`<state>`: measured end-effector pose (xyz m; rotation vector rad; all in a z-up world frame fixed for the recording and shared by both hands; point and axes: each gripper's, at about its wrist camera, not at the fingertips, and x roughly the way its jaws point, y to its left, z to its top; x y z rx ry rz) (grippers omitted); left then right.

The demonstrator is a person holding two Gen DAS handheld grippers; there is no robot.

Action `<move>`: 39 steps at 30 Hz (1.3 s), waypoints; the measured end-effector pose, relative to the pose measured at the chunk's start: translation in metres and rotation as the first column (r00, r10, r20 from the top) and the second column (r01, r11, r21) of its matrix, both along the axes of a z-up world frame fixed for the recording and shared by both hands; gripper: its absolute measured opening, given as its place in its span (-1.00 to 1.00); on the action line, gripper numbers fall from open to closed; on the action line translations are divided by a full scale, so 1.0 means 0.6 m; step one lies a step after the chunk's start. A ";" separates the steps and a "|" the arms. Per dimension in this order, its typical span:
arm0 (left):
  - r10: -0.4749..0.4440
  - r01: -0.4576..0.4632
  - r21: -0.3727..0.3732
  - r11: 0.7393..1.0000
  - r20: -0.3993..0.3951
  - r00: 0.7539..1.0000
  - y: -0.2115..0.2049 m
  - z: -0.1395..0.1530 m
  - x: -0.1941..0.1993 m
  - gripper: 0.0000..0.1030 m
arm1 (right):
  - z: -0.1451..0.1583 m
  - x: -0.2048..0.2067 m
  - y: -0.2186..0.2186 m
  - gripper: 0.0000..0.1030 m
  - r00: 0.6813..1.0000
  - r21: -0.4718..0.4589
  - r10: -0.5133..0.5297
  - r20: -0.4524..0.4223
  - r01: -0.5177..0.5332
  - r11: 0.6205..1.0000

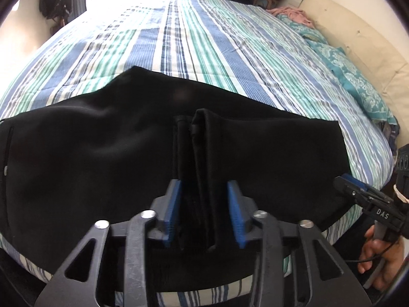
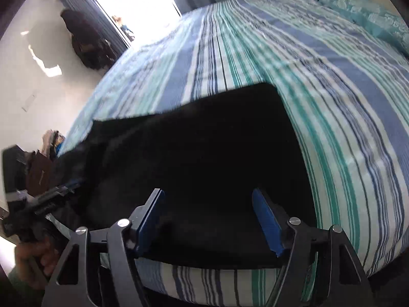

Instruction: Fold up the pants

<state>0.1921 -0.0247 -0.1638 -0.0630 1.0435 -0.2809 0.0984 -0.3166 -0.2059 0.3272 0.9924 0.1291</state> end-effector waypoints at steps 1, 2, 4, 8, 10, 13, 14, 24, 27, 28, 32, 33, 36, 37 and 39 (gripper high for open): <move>0.028 -0.028 0.002 1.000 0.024 0.999 0.012 0.011 -0.006 0.53 | 0.009 -0.005 0.003 0.34 1.000 -0.018 0.000 0.025 0.001 1.000; 0.054 -0.053 -0.013 0.999 0.057 0.997 0.026 0.024 -0.014 0.60 | 0.023 -0.007 0.002 0.34 0.999 -0.005 -0.006 0.032 0.007 1.000; 0.091 -0.085 -0.059 0.995 0.101 0.991 0.048 0.044 -0.023 0.69 | 0.057 -0.016 -0.005 0.34 0.994 0.035 -0.022 0.104 0.019 0.999; 0.077 -0.074 -0.032 0.997 0.096 0.992 0.032 0.045 -0.001 0.70 | 0.092 0.009 0.001 0.34 0.990 -0.037 0.005 0.140 0.000 0.999; 0.058 -0.062 0.042 0.997 0.080 0.995 0.013 0.026 0.016 0.70 | 0.094 0.035 0.000 0.34 0.991 -0.038 0.001 0.131 0.004 0.999; 0.083 -0.084 0.115 0.990 0.012 0.996 0.007 -0.017 0.042 0.67 | 0.073 0.088 0.002 0.34 0.998 -0.033 0.016 0.065 -0.013 0.999; 0.091 -0.089 0.116 0.989 -0.014 0.996 0.011 -0.029 0.044 0.67 | 0.054 0.106 0.002 0.34 1.000 -0.025 0.017 0.011 -0.017 1.000; 0.055 -0.056 0.048 0.997 0.025 0.998 0.027 -0.001 -0.011 0.71 | 0.086 0.020 0.025 0.37 0.998 -0.055 0.037 0.051 -0.034 0.998; 0.054 -0.054 0.067 0.996 -0.002 0.999 0.021 -0.017 -0.005 0.76 | 0.063 -0.015 0.043 0.43 0.998 -0.087 0.045 0.034 -0.042 0.995; 0.062 -0.060 0.072 0.996 -0.018 0.998 0.019 -0.023 -0.005 0.77 | 0.039 -0.017 0.049 0.43 0.999 -0.104 0.050 -0.008 -0.051 0.993; 0.062 -0.061 0.074 0.995 -0.012 0.998 0.021 -0.031 -0.014 0.84 | 0.005 -0.026 0.068 0.48 0.998 -0.185 0.059 -0.037 -0.065 0.981; 0.059 -0.058 0.083 0.995 -0.011 0.998 0.019 -0.033 -0.015 0.86 | 0.005 -0.025 0.070 0.54 0.997 -0.191 0.060 -0.041 -0.067 0.979; 0.055 -0.054 0.094 0.994 -0.005 0.998 0.016 -0.037 -0.017 0.91 | -0.002 -0.029 0.068 0.63 0.998 -0.173 0.058 -0.023 -0.061 0.983; 0.053 -0.053 0.099 0.994 -0.001 0.999 0.015 -0.039 -0.017 0.92 | -0.002 -0.029 0.069 0.64 0.998 -0.177 0.059 -0.021 -0.061 0.982; 0.048 -0.049 0.106 0.993 0.008 0.999 0.014 -0.040 -0.019 0.95 | -0.003 -0.028 0.073 0.73 0.998 -0.183 0.063 -0.020 -0.066 0.981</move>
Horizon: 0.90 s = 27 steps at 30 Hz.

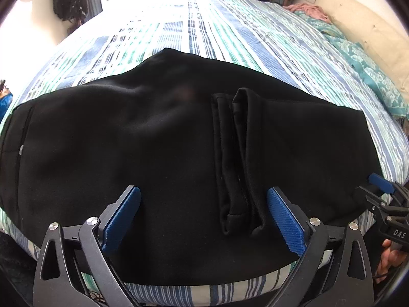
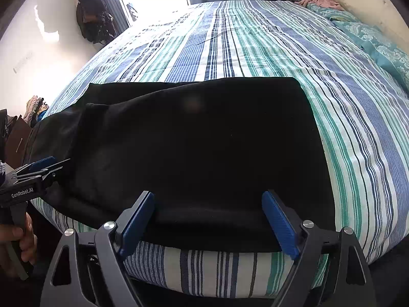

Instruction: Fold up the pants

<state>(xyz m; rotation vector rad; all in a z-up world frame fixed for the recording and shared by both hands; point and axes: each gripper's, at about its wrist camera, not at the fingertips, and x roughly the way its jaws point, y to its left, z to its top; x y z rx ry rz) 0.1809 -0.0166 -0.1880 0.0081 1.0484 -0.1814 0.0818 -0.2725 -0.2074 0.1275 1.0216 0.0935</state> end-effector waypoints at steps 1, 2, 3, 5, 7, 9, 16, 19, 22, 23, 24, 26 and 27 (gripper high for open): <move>-0.003 0.003 0.002 1.000 0.002 1.000 0.000 -0.001 0.000 0.96 | -0.001 0.000 0.004 0.75 1.000 -0.006 0.002 0.002 -0.002 1.000; -0.005 0.005 0.005 1.000 0.003 1.000 -0.001 -0.002 -0.001 0.97 | -0.003 0.000 0.007 0.78 1.000 -0.012 0.004 0.005 -0.004 1.000; -0.006 0.006 0.007 1.000 0.004 1.000 -0.001 -0.003 -0.001 0.98 | -0.003 0.000 0.008 0.80 1.000 -0.017 0.005 0.006 -0.005 1.000; -0.007 0.007 0.012 1.000 0.006 1.000 -0.002 -0.003 -0.002 0.98 | -0.005 0.001 0.011 0.83 1.000 -0.018 0.006 0.008 -0.006 1.000; -0.007 0.007 0.012 1.000 0.008 1.000 -0.002 -0.004 -0.002 0.99 | -0.007 0.001 0.012 0.86 1.000 -0.015 0.008 0.012 -0.008 1.000; -0.008 0.008 0.013 1.000 0.012 1.000 -0.003 -0.004 -0.002 0.99 | -0.007 0.002 0.013 0.90 1.000 -0.018 0.013 0.015 -0.013 1.000; -0.009 0.008 0.018 1.000 0.016 1.000 -0.005 -0.005 -0.004 0.99 | -0.010 0.003 0.018 0.98 1.000 -0.026 0.022 0.018 -0.021 0.999; -0.009 0.008 0.017 1.000 0.017 1.000 -0.006 -0.005 -0.004 0.99 | -0.011 0.004 0.021 1.00 1.000 -0.032 0.022 0.018 -0.021 0.999; -0.009 0.008 0.014 1.000 0.017 1.000 -0.005 -0.006 -0.004 0.99 | -0.012 0.005 0.020 1.00 1.000 -0.032 0.021 0.016 -0.020 0.999; -0.009 0.009 0.015 1.000 0.016 1.000 -0.005 -0.006 -0.004 0.99 | -0.012 0.005 0.020 1.00 1.000 -0.031 0.020 0.015 -0.020 0.999; -0.009 0.009 0.014 1.000 0.015 1.000 -0.006 -0.007 -0.004 0.99 | -0.012 0.006 0.020 1.00 1.000 -0.030 0.020 0.014 -0.020 0.999; -0.009 0.009 0.013 1.000 0.011 1.000 -0.005 -0.007 -0.003 0.99 | -0.011 0.006 0.019 1.00 1.000 -0.031 0.019 0.013 -0.019 0.999; -0.009 0.009 0.011 1.000 0.008 1.000 -0.005 -0.007 -0.002 0.99 | -0.011 0.006 0.019 1.00 1.000 -0.031 0.019 0.013 -0.018 0.999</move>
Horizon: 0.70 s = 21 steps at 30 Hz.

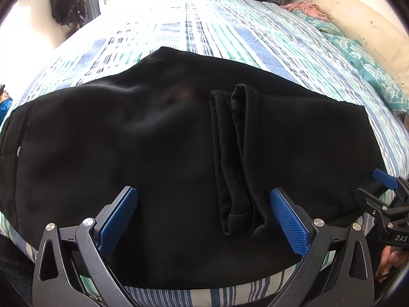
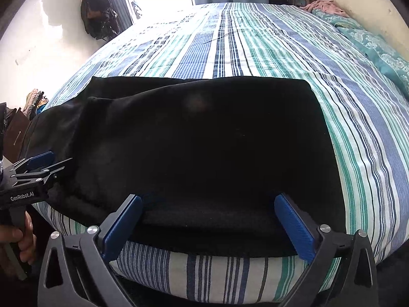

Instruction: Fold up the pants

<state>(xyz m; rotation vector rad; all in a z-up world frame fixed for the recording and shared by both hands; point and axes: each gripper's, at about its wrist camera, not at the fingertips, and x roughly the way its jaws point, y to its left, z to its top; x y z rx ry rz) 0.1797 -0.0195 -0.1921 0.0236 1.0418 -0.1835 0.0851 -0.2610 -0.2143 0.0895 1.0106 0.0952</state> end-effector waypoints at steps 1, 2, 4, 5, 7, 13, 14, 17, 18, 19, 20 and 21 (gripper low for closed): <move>0.001 -0.001 -0.002 1.000 -0.004 1.000 0.000 0.000 0.001 0.99 | 0.000 0.000 0.000 1.00 1.000 -0.001 -0.002 0.001 0.002 1.000; 0.001 -0.001 -0.004 1.000 -0.006 1.000 0.001 0.000 0.002 0.99 | 0.000 0.000 0.000 1.00 1.000 -0.002 -0.003 0.000 0.003 1.000; 0.003 -0.003 -0.006 1.000 -0.010 1.000 0.000 0.000 0.003 0.99 | 0.000 0.001 0.001 1.00 1.000 -0.003 -0.006 0.000 0.006 1.000; 0.004 -0.004 -0.005 1.000 -0.013 1.000 -0.001 0.000 0.003 0.99 | 0.000 0.002 0.001 1.00 1.000 -0.003 -0.007 0.000 0.007 1.000; 0.008 -0.008 -0.006 1.000 -0.016 1.000 -0.001 0.000 0.005 0.99 | 0.000 0.002 0.000 1.00 1.000 -0.003 -0.007 0.000 0.007 1.000; 0.023 -0.023 -0.015 1.000 -0.009 1.000 0.001 -0.002 0.004 0.99 | -0.001 0.002 0.000 1.00 1.000 -0.005 -0.006 -0.002 0.006 1.000; 0.027 -0.027 -0.019 0.999 -0.009 1.000 0.001 -0.002 0.005 0.99 | -0.001 0.002 0.000 1.00 1.000 -0.004 -0.007 -0.002 0.007 1.000; 0.032 -0.032 -0.026 0.999 0.008 0.999 0.003 -0.003 0.001 0.99 | 0.000 0.002 0.000 1.00 1.000 -0.005 -0.006 -0.002 0.006 1.000; 0.030 -0.030 -0.028 0.999 0.021 0.999 0.003 -0.003 -0.002 0.99 | 0.000 0.002 0.000 1.00 1.000 -0.005 -0.006 -0.001 0.006 1.000; 0.028 -0.027 -0.028 0.999 0.030 0.999 0.003 -0.004 -0.004 0.99 | -0.001 0.002 0.000 1.00 1.000 -0.006 -0.005 -0.001 0.005 1.000; 0.024 -0.023 -0.027 0.999 0.034 0.999 0.003 -0.005 -0.005 0.99 | -0.001 0.002 0.000 1.00 1.000 -0.007 -0.005 -0.001 0.005 1.000; 0.018 -0.017 -0.026 1.000 0.034 0.999 0.003 -0.005 -0.005 0.99 | -0.001 0.002 0.000 1.00 1.000 -0.007 -0.005 -0.001 0.005 1.000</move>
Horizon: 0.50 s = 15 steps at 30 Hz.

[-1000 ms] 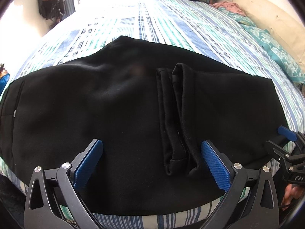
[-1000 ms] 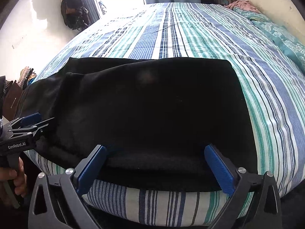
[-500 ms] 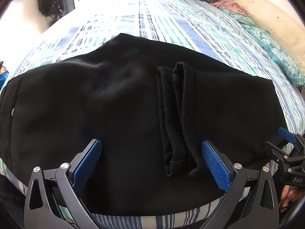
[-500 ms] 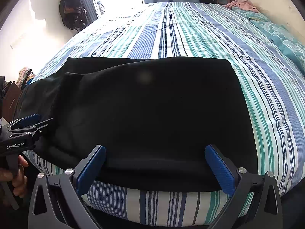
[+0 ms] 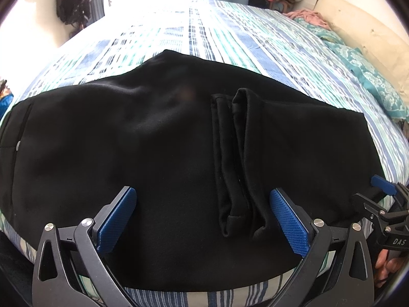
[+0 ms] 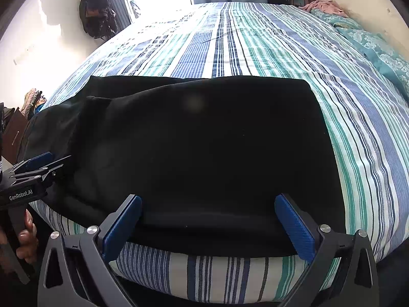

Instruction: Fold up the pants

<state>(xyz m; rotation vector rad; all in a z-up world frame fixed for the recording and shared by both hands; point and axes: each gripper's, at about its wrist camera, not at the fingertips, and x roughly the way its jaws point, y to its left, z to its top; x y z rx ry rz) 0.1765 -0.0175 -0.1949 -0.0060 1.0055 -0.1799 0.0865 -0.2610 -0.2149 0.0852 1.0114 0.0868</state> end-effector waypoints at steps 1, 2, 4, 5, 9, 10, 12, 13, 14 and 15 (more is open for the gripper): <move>-0.004 0.004 0.000 1.000 -0.006 1.000 0.000 0.001 0.001 0.99 | 0.000 0.000 0.000 1.00 1.000 0.000 0.000 0.000 0.000 1.000; -0.008 0.008 -0.001 1.000 -0.017 1.000 0.000 0.002 0.004 0.99 | 0.000 0.000 0.001 1.00 1.000 0.000 0.000 0.000 0.000 1.000; -0.017 0.017 0.001 1.000 -0.035 0.999 0.000 0.004 0.008 0.99 | 0.000 0.000 0.001 1.00 1.000 0.000 0.000 0.000 0.000 1.000; -0.021 0.021 0.003 1.000 -0.038 0.999 0.000 0.004 0.009 0.99 | 0.000 0.000 0.001 1.00 1.000 0.000 0.000 0.000 0.000 1.000; -0.029 0.029 0.009 1.000 -0.030 0.999 -0.002 0.003 0.004 0.99 | -0.001 -0.001 0.001 1.00 1.000 -0.008 0.000 0.000 0.000 1.000; -0.030 0.030 0.014 0.999 -0.031 0.999 -0.004 0.003 0.004 0.99 | -0.001 -0.001 0.002 1.00 1.000 -0.012 0.000 0.000 0.000 1.000; -0.029 0.030 0.018 0.999 -0.034 0.999 -0.005 0.002 0.005 0.99 | -0.002 -0.002 0.003 1.00 1.000 -0.016 -0.001 0.001 0.001 1.000; -0.030 0.031 0.019 0.999 -0.035 0.999 -0.006 0.002 0.005 0.99 | -0.002 -0.002 0.003 1.00 1.000 -0.017 -0.001 0.001 0.001 1.000; -0.031 0.031 0.020 0.999 -0.034 0.999 -0.006 0.002 0.004 0.99 | -0.002 -0.002 0.003 1.00 1.000 -0.018 -0.002 0.002 0.002 1.000; -0.031 0.032 0.021 0.999 -0.034 0.999 -0.006 0.002 0.004 0.99 | -0.002 -0.002 0.003 1.00 1.000 -0.019 -0.002 0.002 0.002 1.000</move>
